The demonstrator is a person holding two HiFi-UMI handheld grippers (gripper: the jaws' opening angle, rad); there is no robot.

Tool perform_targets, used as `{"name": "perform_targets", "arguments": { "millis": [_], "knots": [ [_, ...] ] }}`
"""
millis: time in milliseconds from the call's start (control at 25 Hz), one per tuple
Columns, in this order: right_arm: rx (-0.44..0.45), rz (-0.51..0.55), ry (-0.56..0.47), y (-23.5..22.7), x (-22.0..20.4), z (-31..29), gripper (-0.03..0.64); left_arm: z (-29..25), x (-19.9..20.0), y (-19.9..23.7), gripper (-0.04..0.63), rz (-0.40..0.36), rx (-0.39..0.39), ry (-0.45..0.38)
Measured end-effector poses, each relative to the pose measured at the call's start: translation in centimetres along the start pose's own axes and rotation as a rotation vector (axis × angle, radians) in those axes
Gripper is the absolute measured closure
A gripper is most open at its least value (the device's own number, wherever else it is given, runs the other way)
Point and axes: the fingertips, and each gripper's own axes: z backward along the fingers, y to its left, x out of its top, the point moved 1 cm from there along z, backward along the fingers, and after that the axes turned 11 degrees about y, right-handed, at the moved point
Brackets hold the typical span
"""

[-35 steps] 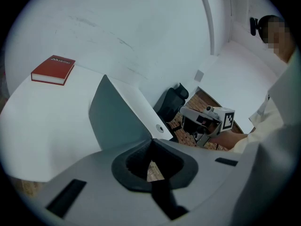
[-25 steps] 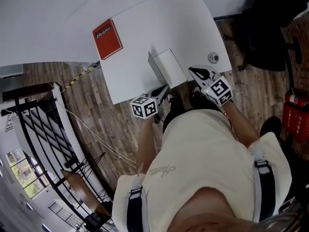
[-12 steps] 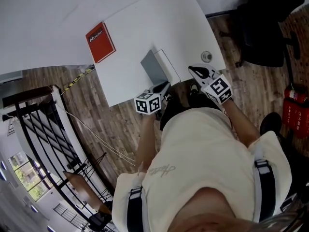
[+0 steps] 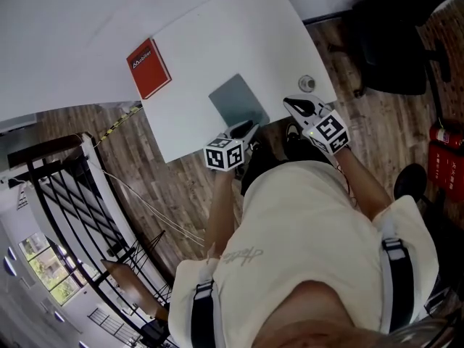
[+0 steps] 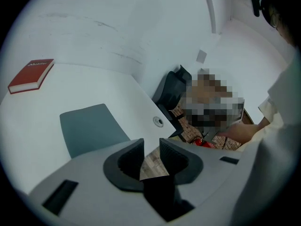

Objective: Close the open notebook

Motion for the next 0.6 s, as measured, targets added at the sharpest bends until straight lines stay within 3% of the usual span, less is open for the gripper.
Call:
{"name": "perform_targets", "arguments": {
  "millis": [240, 600],
  "knots": [
    [-0.003, 0.002, 0.004, 1.0, 0.1, -0.7, 0.609, 1.2, -0.9, 0.6, 0.486, -0.015, 0.000, -0.007],
    [0.000, 0.037, 0.017, 4.1, 1.1, -2.1, 0.609, 6.3, -0.2, 1.2, 0.571, -0.099, 0.028, -0.132]
  ]
}}
